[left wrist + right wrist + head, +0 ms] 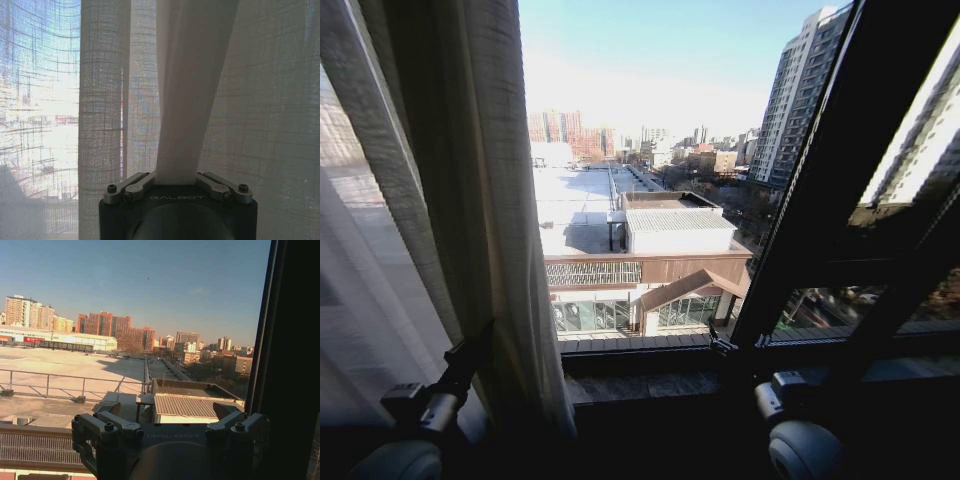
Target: Open the curtains by pulling them apart, changing their state from closed to fully open.
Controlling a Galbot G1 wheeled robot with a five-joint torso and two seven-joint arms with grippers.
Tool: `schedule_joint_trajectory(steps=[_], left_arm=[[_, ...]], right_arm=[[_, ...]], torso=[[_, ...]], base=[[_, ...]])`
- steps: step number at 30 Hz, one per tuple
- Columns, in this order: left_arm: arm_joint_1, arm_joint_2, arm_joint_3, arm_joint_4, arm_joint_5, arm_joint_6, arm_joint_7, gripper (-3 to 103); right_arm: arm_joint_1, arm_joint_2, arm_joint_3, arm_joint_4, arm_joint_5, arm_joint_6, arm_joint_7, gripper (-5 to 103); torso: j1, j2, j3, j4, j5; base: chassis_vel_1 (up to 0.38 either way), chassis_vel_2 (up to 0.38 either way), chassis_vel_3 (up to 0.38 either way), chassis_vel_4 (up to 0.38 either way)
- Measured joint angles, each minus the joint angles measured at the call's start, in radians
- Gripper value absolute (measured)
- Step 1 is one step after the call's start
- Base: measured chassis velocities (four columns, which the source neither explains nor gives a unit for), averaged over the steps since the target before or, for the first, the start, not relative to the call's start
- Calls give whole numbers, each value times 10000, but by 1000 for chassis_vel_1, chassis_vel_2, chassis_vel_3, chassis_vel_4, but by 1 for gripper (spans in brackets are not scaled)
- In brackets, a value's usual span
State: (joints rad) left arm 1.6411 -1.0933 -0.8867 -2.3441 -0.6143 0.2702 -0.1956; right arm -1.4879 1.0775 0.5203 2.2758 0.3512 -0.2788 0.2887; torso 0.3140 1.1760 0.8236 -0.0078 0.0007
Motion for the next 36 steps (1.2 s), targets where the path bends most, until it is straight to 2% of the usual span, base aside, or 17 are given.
schedule_joint_trajectory(steps=[3,4,8,9,13,14,17,22,25,29,31,36], left_arm=[[-306,-29,-82,121,-120,294,-1967,1],[-306,-29,-82,121,-120,294,-1967,1],[-633,9,-399,476,-185,638,-4177,1],[-633,9,-399,476,-185,638,-4177,1],[-869,-165,-691,770,-246,1022,-6111,1],[-869,-165,-691,770,-246,1022,-6111,1],[-922,-433,-925,1048,-244,1083,-7013,1],[-1087,-490,-1460,1573,-239,1082,-7509,1],[-1411,-213,-2315,2342,-437,1017,-7956,1],[-1569,-20,-2949,2855,-554,945,-8057,1],[-1716,168,-3328,3260,-630,920,-8343,1],[-1895,368,-3459,3518,-732,1009,-8850,1]], right_arm=[[135,17,-253,-41,-6,0,-1,100],[135,17,-253,-41,-6,0,-1,100],[331,24,-565,-97,-15,0,-3,100],[331,24,-565,-97,-15,0,-3,100],[529,-12,-777,-159,-17,-1,-14,100],[529,-12,-777,-159,-17,-1,-14,100],[591,0,-884,-223,-17,-2,-26,100],[635,15,-944,-258,-20,-3,-37,100],[744,-22,-972,-344,-14,-6,-43,100],[841,-56,-1036,-413,-4,-9,-51,100],[974,-82,-1180,-500,2,-16,-56,100],[1140,-79,-1370,-609,5,-27,-58,100]], torso=[[-1,0,-1,0,-4],[-1,0,-1,0,-4],[0,1,0,0,-3],[0,1,0,0,-3],[0,0,-1,1,-2],[0,0,-1,1,-2],[-1,1,-1,1,1],[0,1,-1,-1,4],[0,0,-1,-2,-2],[0,0,0,2,-8],[0,0,1,5,-12],[0,0,1,5,-13]], base=[[0,0,0,0],[0,0,0,0],[0,0,0,0],[0,0,0,0],[0,0,0,0],[0,0,0,0],[0,0,0,0],[0,0,0,0],[0,0,0,0],[0,0,0,0],[0,0,0,0],[0,0,0,0]])
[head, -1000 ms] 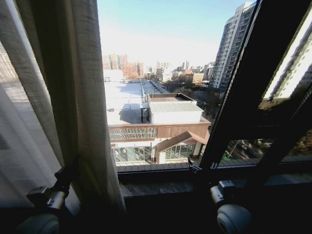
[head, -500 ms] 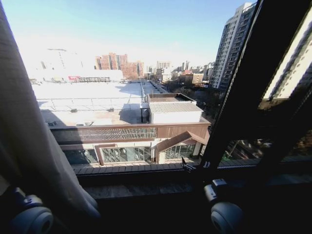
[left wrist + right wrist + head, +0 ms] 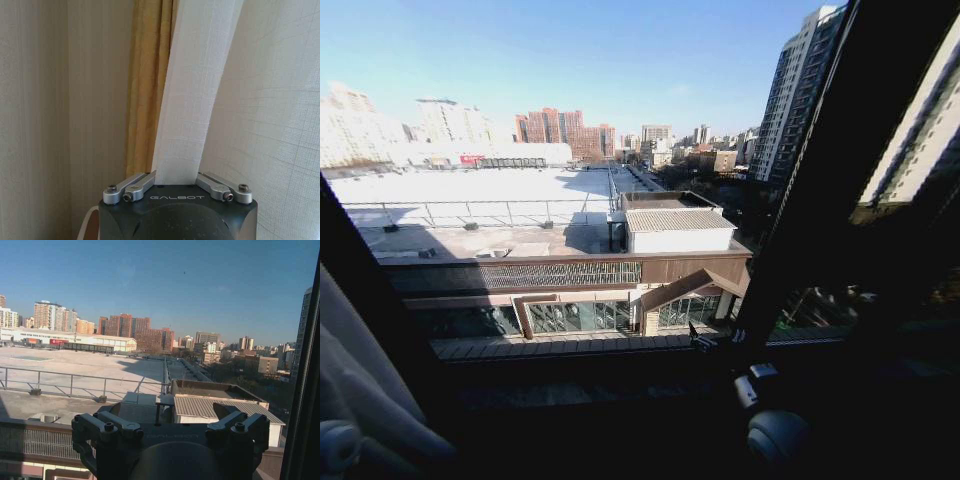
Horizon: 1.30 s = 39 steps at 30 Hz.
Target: Open the curtains by pulling them apart, changing their state from closed to fully open.
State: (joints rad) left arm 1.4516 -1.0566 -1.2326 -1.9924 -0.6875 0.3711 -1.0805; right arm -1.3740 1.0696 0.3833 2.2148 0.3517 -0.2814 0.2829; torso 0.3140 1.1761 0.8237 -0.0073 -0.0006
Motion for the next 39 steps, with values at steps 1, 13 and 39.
schedule_joint_trajectory(steps=[1,13,39], left_arm=[[-7,20,8,-24,-62,128,-29,1],[942,-809,924,-1976,-119,693,2011,34],[2897,-1468,1703,-4655,988,-126,10616,100]], right_arm=[[33,6,-49,-28,1,-3,0,100],[41,-46,151,-63,58,-42,16,100],[21,247,604,431,792,-963,275,100]], torso=[[0,-1,0,-1,3],[0,-1,0,-1,9],[-1,0,-1,-4,8]], base=[[0,0,0,0],[0,0,0,0],[0,0,0,0]])
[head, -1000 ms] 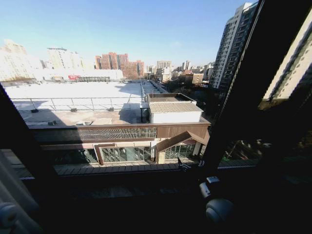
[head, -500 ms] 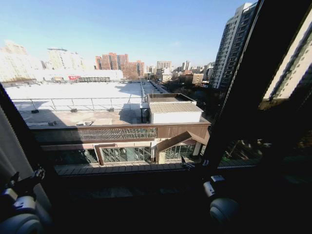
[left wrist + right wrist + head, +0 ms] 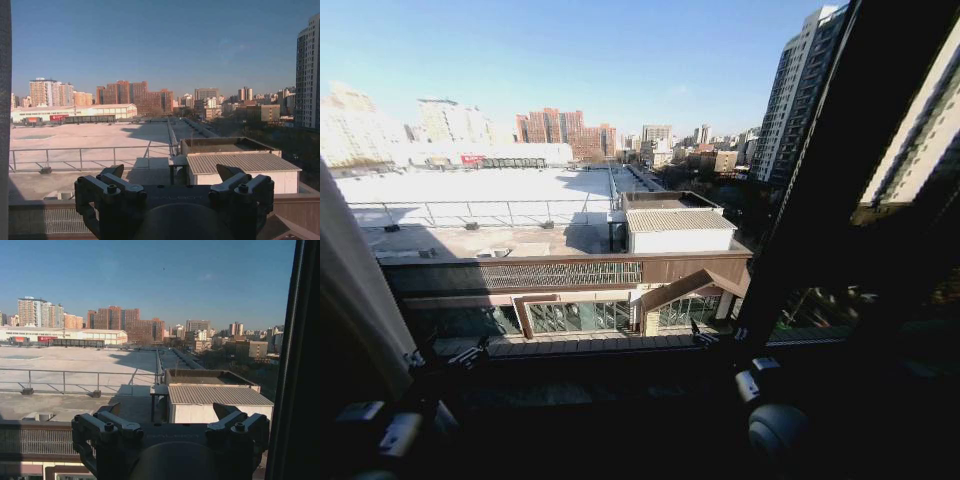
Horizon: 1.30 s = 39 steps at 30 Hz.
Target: Open the curtains by pulling them apart, changing their state from closed to fully open.
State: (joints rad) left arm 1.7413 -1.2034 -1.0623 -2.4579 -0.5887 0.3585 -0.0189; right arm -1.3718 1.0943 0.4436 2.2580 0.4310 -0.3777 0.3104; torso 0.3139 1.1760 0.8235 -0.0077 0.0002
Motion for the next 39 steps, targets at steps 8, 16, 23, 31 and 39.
schedule_joint_trajectory(steps=[8,16,23,31,39], left_arm=[[-7,85,7,107,-267,13,471,100],[-3,77,19,174,-348,-88,428,100],[-18,42,88,206,-335,-138,397,100],[-13,-14,143,206,-313,-138,395,100],[-34,-12,225,271,-260,-151,397,100]], right_arm=[[-163,46,444,131,174,-86,21,100],[-182,26,706,130,292,-104,15,100],[-83,-10,699,61,345,-142,12,100],[-4,-190,930,-87,609,-150,7,100],[42,-291,1236,-284,837,-166,-20,100]], torso=[[0,0,0,1,-1],[0,0,0,0,-1],[0,0,0,2,3],[1,0,1,-1,1],[0,0,1,1,1]], base=[[-22,-28,26,34],[-151,-145,140,145],[-269,-251,278,265],[-333,-342,322,352],[-348,-375,354,384]])
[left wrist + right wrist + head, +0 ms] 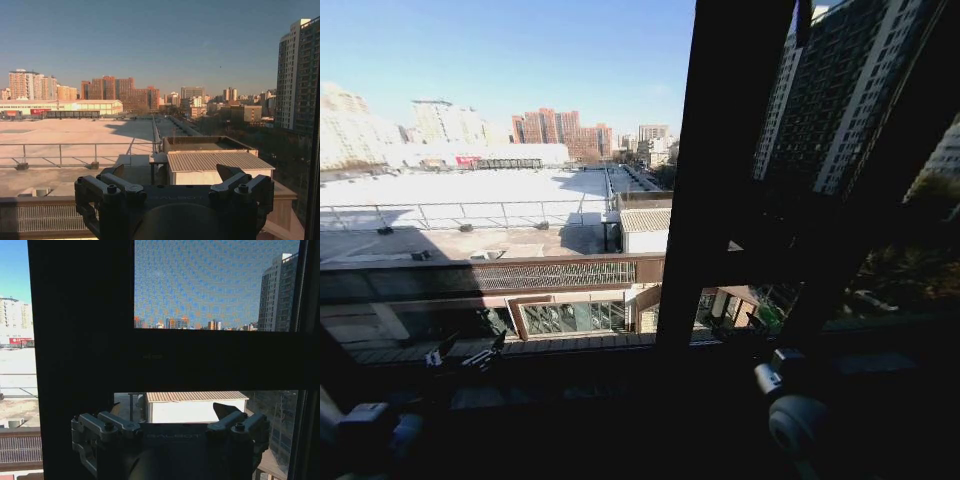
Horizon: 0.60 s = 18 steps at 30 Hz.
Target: Open the curtains by pulling them apart, changing their state from closed to fully open.
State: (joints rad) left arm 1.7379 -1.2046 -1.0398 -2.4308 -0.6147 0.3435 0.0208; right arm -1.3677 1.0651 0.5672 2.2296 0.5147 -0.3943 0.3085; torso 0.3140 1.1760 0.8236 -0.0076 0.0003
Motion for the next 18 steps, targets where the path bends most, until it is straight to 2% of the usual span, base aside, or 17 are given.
schedule_joint_trajectory(steps=[18], left_arm=[[-191,31,122,324,190,-136,33,100]], right_arm=[[263,72,-90,-285,-18,-4,-3,100]], torso=[[0,0,0,0,-3]], base=[[-329,-370,334,367]])
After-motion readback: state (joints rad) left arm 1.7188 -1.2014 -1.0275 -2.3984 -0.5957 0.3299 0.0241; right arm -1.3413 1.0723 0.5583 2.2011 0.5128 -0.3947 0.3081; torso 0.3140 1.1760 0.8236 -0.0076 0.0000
